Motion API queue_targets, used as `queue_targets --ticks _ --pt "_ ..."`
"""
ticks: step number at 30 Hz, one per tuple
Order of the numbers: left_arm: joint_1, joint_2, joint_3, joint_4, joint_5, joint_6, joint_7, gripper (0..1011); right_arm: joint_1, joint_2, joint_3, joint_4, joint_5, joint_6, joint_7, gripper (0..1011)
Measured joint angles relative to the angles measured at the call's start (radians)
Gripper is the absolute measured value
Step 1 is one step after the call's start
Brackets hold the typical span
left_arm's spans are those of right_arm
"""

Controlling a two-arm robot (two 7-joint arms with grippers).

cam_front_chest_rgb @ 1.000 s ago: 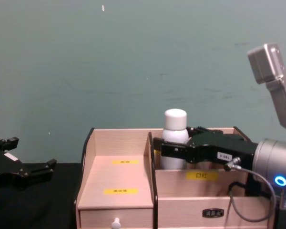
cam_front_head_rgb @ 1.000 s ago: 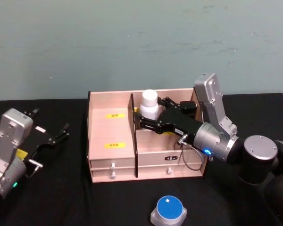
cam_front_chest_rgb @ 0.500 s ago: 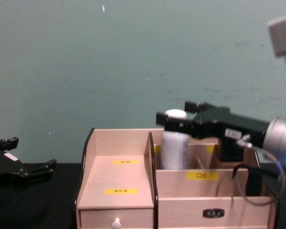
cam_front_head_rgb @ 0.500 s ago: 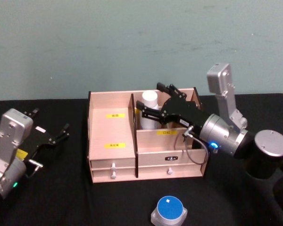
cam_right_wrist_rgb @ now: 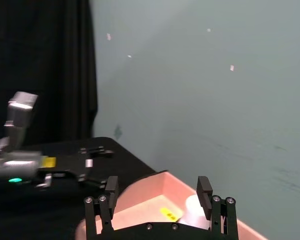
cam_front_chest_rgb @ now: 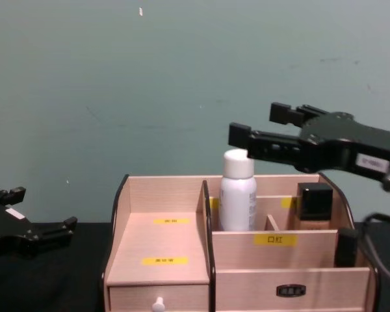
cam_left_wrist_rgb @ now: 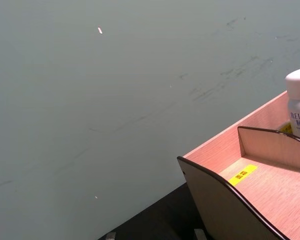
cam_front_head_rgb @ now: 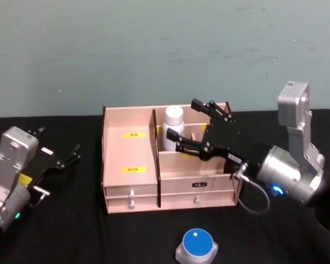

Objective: Pick up the facial cleanser and watermelon frost from the table and place them into the tiered storage box.

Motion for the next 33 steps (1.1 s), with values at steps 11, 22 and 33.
queue_targets --ticks 11,22,33 --pt "0.000 0.000 0.000 0.000 0.000 0.000 0.000 1010 -0.213 0.125 0.015 -0.210 0.034 0.016 -0.017 1002" --pt "0.000 0.000 0.000 0.000 0.000 0.000 0.000 1009 -0.358 0.191 0.028 -0.298 0.052 0.023 -0.034 1003" --pt "0.000 0.000 0.000 0.000 0.000 0.000 0.000 1010 -0.447 0.209 0.045 -0.323 0.056 0.023 -0.057 1002"
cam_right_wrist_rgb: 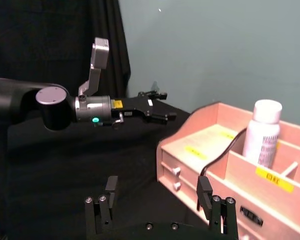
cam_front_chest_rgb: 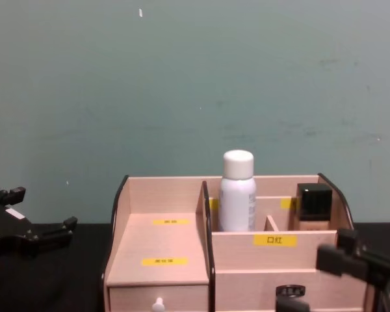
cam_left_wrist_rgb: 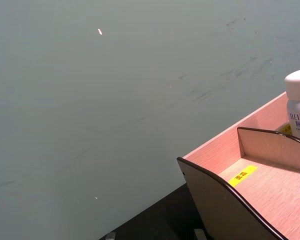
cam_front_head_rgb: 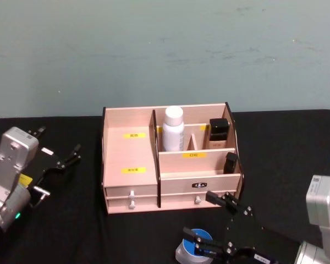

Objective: Pick up the facial cleanser and watermelon frost from the table and place them into the tiered storage box.

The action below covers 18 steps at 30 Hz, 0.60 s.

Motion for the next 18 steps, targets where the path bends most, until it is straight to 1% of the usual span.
queue_targets --ticks 5,9,18 --pt "0.000 0.000 0.000 0.000 0.000 0.000 0.000 1010 -0.023 -0.001 0.003 0.011 -0.001 0.009 -0.011 1002" --pt "0.000 0.000 0.000 0.000 0.000 0.000 0.000 1010 -0.039 -0.002 0.004 0.022 -0.005 0.026 -0.021 1002" --pt "0.000 0.000 0.000 0.000 0.000 0.000 0.000 1010 -0.057 -0.004 0.003 0.044 -0.018 0.058 -0.034 1002"
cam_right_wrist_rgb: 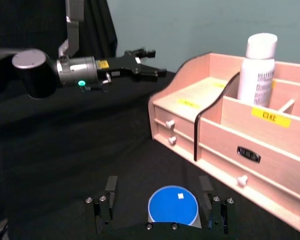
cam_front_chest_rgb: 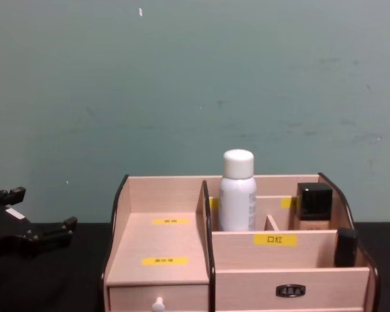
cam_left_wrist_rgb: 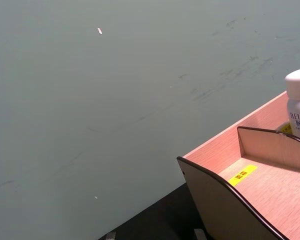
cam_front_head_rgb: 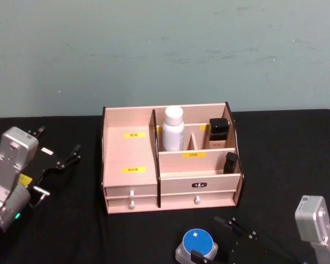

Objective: Pick up the facial cleanser and watermelon frost from the table and place them into the tiered storage box.

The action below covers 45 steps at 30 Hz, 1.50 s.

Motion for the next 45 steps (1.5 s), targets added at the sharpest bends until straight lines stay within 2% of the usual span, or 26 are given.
queue_targets --ticks 12,26,45 --pt "0.000 0.000 0.000 0.000 0.000 0.000 0.000 1010 -0.012 -0.005 0.004 0.018 -0.018 0.015 -0.009 1002" --pt "0.000 0.000 0.000 0.000 0.000 0.000 0.000 1010 -0.007 -0.026 0.016 0.045 -0.018 0.008 -0.009 1003" --pt "0.000 0.000 0.000 0.000 0.000 0.000 0.000 1010 0.039 -0.061 -0.020 0.128 -0.008 0.014 0.019 1002"
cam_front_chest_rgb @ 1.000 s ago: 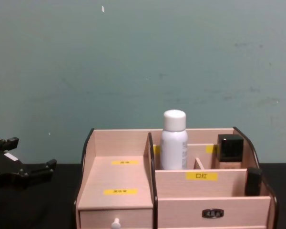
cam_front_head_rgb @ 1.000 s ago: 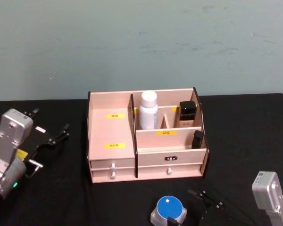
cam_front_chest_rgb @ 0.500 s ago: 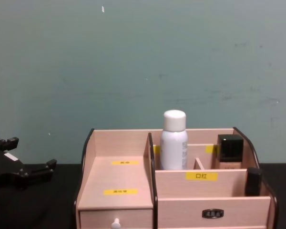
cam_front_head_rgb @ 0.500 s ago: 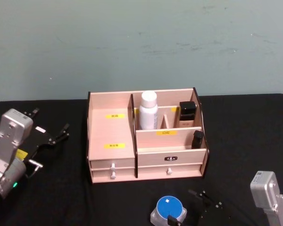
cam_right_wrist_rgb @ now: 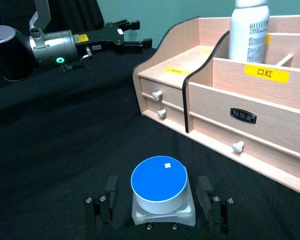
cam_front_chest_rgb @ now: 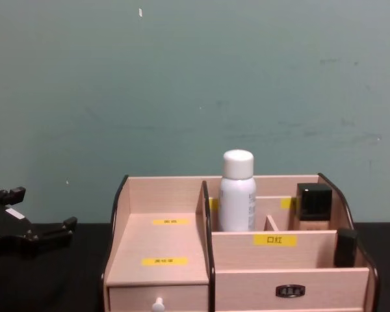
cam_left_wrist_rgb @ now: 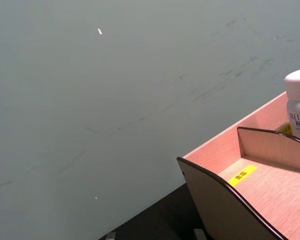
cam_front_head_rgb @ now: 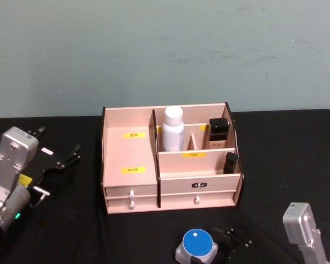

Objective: Pick up the facial cleanser and watermelon frost from the table and place them into the tiered storage box.

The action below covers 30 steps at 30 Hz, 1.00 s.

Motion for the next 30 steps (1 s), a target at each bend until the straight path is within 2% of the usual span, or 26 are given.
queue_targets --ticks 30 --pt "0.000 0.000 0.000 0.000 0.000 0.000 0.000 1010 0.035 -0.021 -0.028 0.063 0.005 0.008 0.004 1002"
